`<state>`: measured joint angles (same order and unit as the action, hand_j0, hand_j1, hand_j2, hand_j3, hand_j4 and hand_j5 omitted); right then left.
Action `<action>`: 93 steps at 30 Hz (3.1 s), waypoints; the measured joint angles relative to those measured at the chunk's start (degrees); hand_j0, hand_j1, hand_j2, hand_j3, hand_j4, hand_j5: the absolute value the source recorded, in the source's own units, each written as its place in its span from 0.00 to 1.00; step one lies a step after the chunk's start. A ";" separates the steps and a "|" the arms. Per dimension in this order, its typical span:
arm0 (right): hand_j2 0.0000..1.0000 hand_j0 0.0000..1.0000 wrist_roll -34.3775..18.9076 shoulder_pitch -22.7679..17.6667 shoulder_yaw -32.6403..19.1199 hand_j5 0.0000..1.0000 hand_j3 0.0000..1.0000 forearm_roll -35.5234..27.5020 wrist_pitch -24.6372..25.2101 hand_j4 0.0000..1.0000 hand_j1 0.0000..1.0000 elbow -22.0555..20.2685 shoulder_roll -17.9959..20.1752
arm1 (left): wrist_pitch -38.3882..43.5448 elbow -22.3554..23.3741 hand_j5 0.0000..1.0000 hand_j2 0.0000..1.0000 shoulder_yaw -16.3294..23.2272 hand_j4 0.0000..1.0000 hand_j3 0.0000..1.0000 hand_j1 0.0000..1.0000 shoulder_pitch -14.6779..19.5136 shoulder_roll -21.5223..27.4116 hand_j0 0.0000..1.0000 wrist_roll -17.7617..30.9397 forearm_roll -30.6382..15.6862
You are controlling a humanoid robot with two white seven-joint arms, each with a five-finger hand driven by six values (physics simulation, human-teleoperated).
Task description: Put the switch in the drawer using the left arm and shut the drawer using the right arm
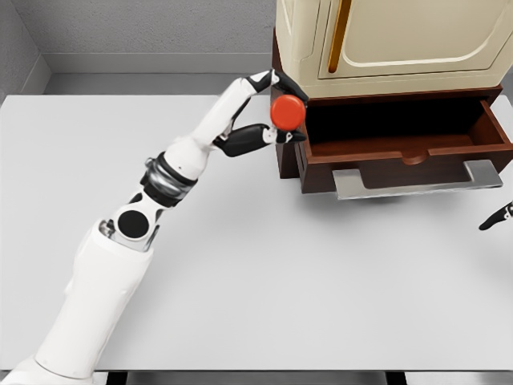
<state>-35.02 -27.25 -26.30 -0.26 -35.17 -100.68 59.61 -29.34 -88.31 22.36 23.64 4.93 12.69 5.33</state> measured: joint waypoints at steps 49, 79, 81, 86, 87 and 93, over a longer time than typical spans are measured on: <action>0.67 0.67 0.00 -0.26 0.18 0.67 0.67 0.03 0.00 0.67 0.67 -0.02 1.21 | 2.09 7.73 0.38 0.38 5.65 0.38 0.38 0.38 11.16 -4.92 0.38 0.00 22.14; 0.67 0.67 0.00 -0.26 0.25 0.67 0.67 0.03 0.00 0.67 0.67 -0.03 1.15 | 1.52 8.97 0.71 0.71 6.54 0.71 0.71 0.71 11.95 -4.92 0.71 0.01 22.89; 0.67 0.67 0.00 -0.26 0.26 0.67 0.67 0.03 0.00 0.67 0.67 -0.03 1.15 | 1.52 8.94 0.71 0.71 6.74 0.71 0.71 0.71 11.87 -4.92 0.71 0.01 22.88; 0.67 0.67 0.00 -0.26 0.29 0.67 0.67 0.03 0.00 0.67 0.67 -0.03 1.16 | 1.52 8.90 0.73 0.73 7.10 0.73 0.73 0.73 11.87 -4.92 0.73 0.01 22.88; 0.67 0.67 0.00 -0.26 0.31 0.67 0.67 0.03 0.00 0.67 0.67 -0.03 1.16 | 1.52 8.89 0.74 0.74 7.19 0.74 0.74 0.74 11.87 -4.92 0.74 0.00 22.88; 0.67 0.67 0.00 -0.26 0.43 0.67 0.67 0.03 0.00 0.67 0.67 -0.03 1.16 | 1.52 8.88 0.75 0.75 7.67 0.75 0.75 0.75 11.87 -4.92 0.75 0.00 23.04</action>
<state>-35.02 -27.51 -25.87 -0.22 -35.17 -100.71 60.76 -27.82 -79.43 30.03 35.51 0.00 12.69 28.37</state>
